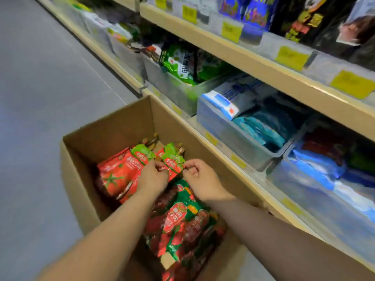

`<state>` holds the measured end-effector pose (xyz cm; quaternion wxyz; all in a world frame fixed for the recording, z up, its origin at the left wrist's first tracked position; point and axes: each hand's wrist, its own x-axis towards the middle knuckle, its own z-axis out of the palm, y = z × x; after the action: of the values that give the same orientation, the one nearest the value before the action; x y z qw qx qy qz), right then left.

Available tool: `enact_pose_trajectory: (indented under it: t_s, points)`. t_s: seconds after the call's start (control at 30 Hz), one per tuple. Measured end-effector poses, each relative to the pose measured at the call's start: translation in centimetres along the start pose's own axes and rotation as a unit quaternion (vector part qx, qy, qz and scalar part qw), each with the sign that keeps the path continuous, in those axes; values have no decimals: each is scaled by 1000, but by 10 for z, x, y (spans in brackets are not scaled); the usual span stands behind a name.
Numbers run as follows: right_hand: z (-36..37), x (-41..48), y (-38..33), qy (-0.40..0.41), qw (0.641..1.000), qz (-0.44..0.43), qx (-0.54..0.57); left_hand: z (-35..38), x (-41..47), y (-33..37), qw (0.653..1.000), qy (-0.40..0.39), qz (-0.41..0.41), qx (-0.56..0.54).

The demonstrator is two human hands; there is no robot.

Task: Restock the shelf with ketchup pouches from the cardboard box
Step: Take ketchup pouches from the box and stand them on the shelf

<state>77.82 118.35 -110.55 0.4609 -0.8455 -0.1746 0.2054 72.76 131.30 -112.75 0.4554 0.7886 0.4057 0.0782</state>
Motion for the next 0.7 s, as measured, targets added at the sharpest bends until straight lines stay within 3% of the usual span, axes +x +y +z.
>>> enact_pose_trajectory:
  t_s: [0.23,0.4,0.53,0.7]
  points:
    - [65,57,42,-12,962,266,68,-8,33,-32,990,-96,-22,98]
    - [88,80,52,48,914,338,218,-3,38,-36,980,-139,9,144]
    - [89,82,43,67,916,330,219,1,42,-38,983,-108,-2,146]
    - [67,57,31,59,944,244,212,5,46,-32,994,-52,35,93]
